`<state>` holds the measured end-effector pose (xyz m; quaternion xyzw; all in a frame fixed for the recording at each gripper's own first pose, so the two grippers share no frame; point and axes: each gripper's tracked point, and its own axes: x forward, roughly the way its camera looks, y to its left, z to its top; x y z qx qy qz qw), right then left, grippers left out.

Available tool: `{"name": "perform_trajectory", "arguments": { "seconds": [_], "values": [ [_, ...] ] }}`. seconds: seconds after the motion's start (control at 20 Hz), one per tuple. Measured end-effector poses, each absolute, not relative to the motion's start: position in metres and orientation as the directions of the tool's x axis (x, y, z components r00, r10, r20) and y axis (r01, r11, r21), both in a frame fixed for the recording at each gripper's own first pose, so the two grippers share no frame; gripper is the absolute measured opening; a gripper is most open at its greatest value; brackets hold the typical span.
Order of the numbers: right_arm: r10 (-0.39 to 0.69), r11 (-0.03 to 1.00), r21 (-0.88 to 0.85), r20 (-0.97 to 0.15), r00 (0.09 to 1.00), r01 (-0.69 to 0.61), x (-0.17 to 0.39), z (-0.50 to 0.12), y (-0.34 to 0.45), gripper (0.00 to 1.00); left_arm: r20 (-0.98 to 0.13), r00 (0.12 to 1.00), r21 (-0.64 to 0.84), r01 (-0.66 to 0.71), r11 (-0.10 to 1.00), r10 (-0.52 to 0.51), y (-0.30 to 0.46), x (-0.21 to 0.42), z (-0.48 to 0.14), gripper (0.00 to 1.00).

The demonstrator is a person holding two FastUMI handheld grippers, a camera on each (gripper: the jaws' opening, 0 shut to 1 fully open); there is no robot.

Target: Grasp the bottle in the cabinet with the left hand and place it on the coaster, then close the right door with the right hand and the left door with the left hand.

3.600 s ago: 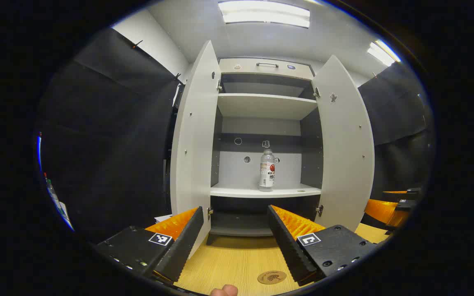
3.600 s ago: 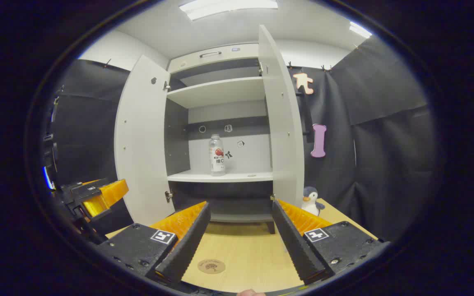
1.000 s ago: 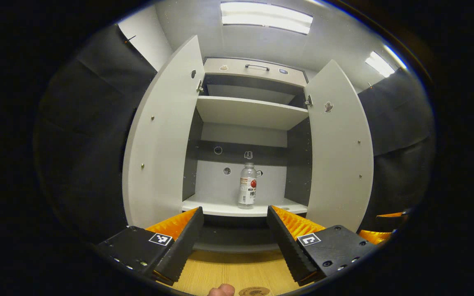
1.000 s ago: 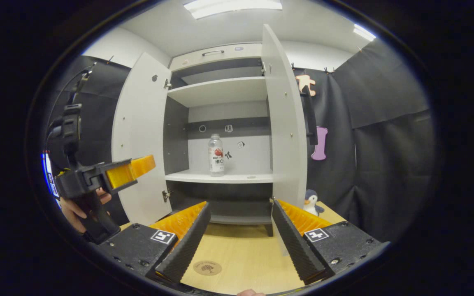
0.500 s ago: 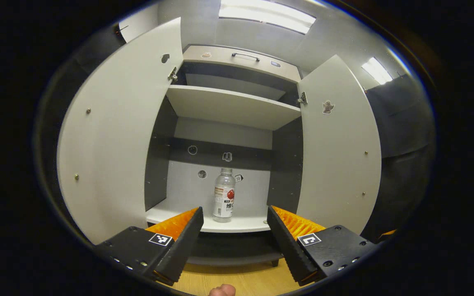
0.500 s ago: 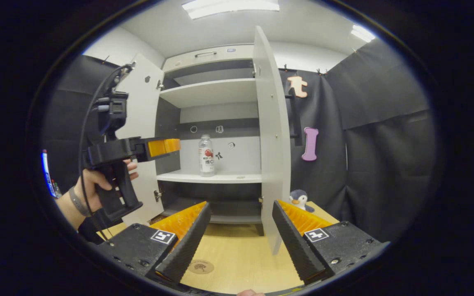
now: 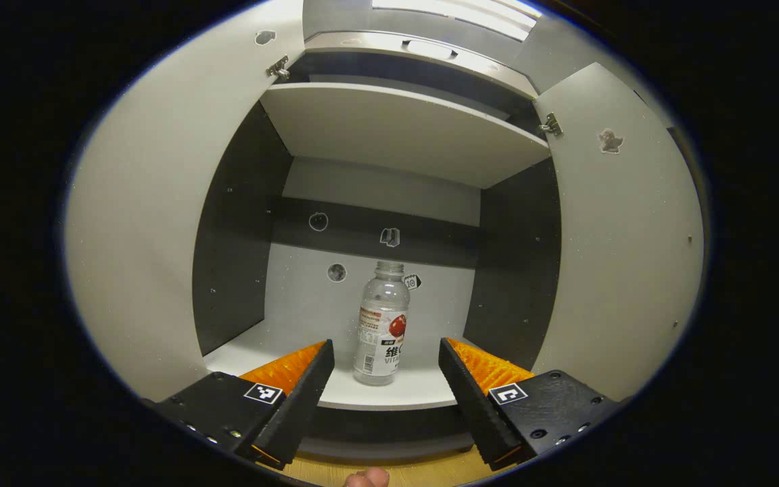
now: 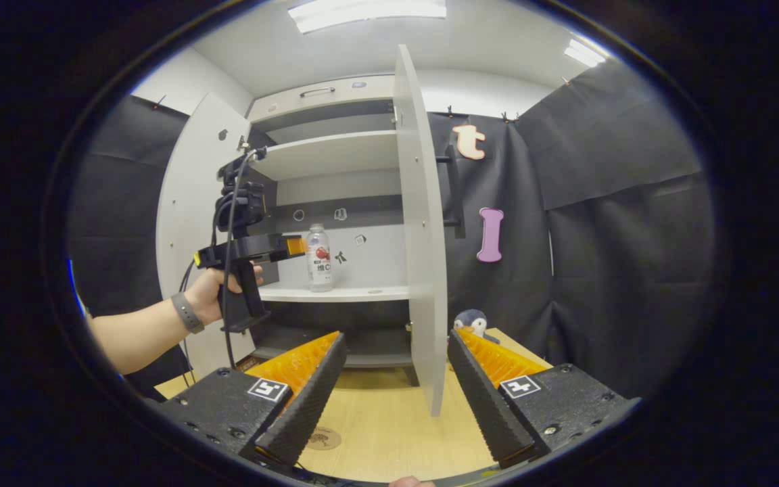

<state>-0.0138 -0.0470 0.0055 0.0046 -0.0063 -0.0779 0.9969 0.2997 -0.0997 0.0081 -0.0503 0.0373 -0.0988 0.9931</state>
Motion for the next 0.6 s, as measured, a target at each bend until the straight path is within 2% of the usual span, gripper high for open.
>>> {"name": "perform_trajectory", "arguments": {
  "seconds": [0.5,0.55,0.6],
  "values": [
    [-0.221,0.975,0.029,-0.018,0.975,0.221,-0.019,-0.003,-0.062,0.99,-0.115,0.976,-0.02,0.185,0.982,-0.186,-0.11,0.379,-0.013,0.95],
    [-0.224,0.974,0.031,-0.021,0.974,0.225,-0.019,-0.004,-0.063,0.99,-0.115,0.977,-0.019,0.179,0.984,-0.18,-0.11,0.385,-0.013,0.9],
    [-0.229,0.973,0.032,-0.024,0.973,0.229,-0.018,-0.006,-0.065,0.99,-0.116,0.977,-0.017,0.176,0.984,-0.177,-0.109,0.392,-0.013,0.95]
  ]
}}
